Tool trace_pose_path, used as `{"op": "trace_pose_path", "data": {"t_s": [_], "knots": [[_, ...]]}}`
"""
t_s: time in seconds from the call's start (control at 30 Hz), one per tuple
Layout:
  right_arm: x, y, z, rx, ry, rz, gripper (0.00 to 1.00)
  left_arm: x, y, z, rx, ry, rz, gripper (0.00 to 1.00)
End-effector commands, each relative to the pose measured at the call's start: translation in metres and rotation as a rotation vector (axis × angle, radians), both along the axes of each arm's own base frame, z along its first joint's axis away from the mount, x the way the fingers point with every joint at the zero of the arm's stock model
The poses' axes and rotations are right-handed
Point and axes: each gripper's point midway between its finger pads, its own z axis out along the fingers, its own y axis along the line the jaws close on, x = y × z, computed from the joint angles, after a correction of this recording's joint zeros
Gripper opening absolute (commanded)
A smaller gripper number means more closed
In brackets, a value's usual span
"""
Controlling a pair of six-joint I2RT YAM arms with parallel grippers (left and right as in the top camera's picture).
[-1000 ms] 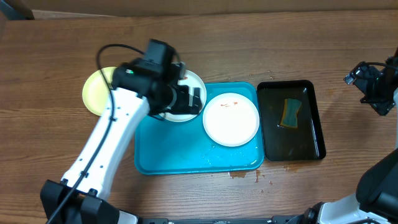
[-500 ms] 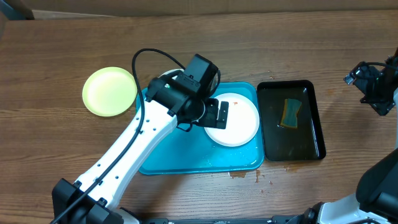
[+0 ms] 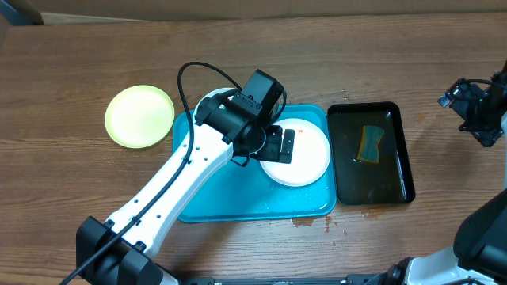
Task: Clean dirty plates on tray and stack at the side
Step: 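Move the left gripper to the near white plate's rim and grip it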
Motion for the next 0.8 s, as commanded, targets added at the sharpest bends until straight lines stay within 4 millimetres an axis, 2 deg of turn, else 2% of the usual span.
{"op": "trace_pose_path", "data": {"t_s": [0.0,0.77], "knots": [[0.0030,-0.0026,0.0046,-0.010,-0.015,0.000,1.00,-0.0014,0.0005,-0.0067,0.014,0.015,0.010,1.00],[0.0030,-0.0026,0.0046,-0.010,-0.015,0.000,1.00,-0.0009,0.0030,-0.0072,0.028,0.011,0.014,0.99]]}}
